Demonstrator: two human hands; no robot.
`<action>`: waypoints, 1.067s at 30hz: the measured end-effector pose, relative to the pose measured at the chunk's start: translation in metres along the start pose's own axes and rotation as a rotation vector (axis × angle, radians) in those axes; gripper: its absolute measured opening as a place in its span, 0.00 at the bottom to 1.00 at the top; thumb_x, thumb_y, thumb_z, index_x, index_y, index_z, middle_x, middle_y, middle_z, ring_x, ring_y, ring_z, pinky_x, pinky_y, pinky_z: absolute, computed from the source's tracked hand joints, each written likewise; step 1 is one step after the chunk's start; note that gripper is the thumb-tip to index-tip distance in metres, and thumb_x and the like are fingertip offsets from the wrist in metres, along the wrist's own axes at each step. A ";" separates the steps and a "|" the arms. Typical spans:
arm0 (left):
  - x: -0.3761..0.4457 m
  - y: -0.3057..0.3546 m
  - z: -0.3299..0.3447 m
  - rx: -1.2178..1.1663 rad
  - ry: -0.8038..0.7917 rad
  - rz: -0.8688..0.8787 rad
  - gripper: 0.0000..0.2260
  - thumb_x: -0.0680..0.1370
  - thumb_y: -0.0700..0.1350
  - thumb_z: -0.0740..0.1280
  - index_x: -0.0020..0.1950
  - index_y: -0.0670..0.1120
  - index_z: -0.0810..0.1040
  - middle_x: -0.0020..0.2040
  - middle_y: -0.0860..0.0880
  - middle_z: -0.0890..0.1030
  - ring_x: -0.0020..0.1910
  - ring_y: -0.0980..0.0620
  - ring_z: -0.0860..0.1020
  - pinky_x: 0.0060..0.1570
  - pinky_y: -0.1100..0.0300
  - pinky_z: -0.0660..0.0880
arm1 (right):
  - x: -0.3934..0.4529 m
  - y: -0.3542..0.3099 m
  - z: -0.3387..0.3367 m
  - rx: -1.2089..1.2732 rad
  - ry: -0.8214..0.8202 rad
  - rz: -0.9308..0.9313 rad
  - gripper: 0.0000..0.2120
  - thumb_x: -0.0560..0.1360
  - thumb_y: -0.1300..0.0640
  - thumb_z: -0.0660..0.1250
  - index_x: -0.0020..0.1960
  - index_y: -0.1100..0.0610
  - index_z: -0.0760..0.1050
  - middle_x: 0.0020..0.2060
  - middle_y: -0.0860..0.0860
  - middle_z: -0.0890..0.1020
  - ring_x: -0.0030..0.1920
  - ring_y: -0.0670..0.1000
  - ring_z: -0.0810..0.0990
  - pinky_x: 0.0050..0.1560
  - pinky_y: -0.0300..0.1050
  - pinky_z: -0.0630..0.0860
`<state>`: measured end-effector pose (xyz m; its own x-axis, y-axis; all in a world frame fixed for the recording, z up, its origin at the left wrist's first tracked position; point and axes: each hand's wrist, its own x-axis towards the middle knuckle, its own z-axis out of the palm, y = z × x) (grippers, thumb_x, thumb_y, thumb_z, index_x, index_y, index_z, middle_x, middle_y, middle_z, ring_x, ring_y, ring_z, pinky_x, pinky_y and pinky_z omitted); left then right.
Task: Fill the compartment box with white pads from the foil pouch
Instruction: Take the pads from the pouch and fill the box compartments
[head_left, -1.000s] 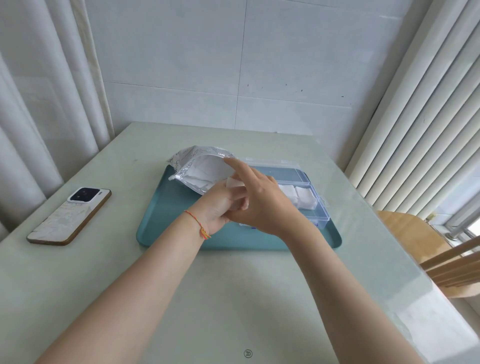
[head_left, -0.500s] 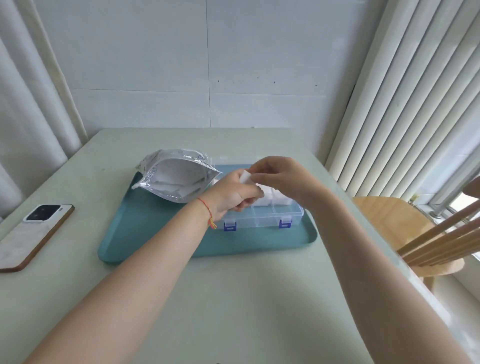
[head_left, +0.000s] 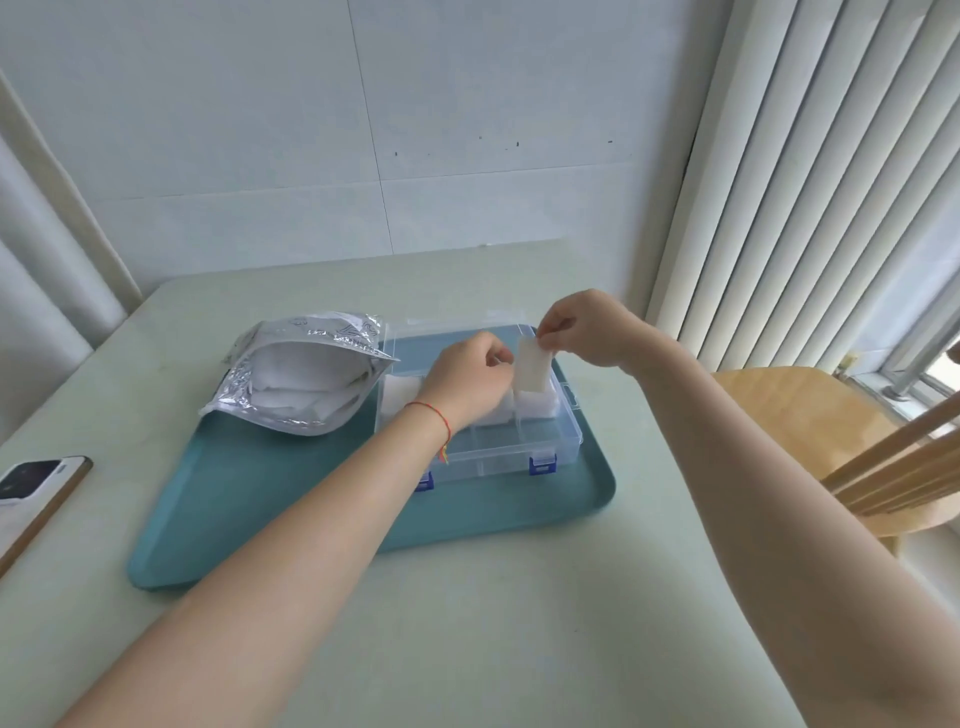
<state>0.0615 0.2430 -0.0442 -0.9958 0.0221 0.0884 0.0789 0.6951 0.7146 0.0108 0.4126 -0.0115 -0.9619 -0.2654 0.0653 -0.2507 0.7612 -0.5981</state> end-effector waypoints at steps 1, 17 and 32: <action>0.000 -0.001 0.002 0.032 -0.009 0.007 0.10 0.77 0.41 0.62 0.54 0.47 0.79 0.53 0.49 0.80 0.54 0.49 0.77 0.54 0.60 0.72 | 0.002 0.002 0.001 -0.033 -0.027 -0.007 0.05 0.75 0.61 0.69 0.50 0.58 0.83 0.42 0.51 0.82 0.42 0.49 0.76 0.37 0.35 0.70; -0.004 -0.001 0.009 0.412 -0.039 0.209 0.05 0.77 0.43 0.60 0.52 0.48 0.71 0.45 0.49 0.80 0.45 0.43 0.76 0.43 0.55 0.72 | 0.017 0.008 0.004 -0.157 -0.135 -0.074 0.05 0.75 0.62 0.70 0.48 0.56 0.83 0.39 0.48 0.82 0.42 0.48 0.78 0.46 0.40 0.72; -0.013 0.011 0.015 0.667 -0.165 0.230 0.17 0.81 0.53 0.54 0.67 0.60 0.75 0.54 0.46 0.72 0.59 0.45 0.73 0.50 0.56 0.67 | 0.002 -0.015 0.034 -0.641 -0.064 -0.004 0.12 0.72 0.66 0.61 0.35 0.58 0.61 0.34 0.51 0.66 0.41 0.54 0.68 0.40 0.44 0.66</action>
<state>0.0744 0.2615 -0.0479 -0.9556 0.2918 0.0417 0.2947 0.9493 0.1099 0.0161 0.3800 -0.0295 -0.9574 -0.2886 0.0068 -0.2887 0.9574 -0.0003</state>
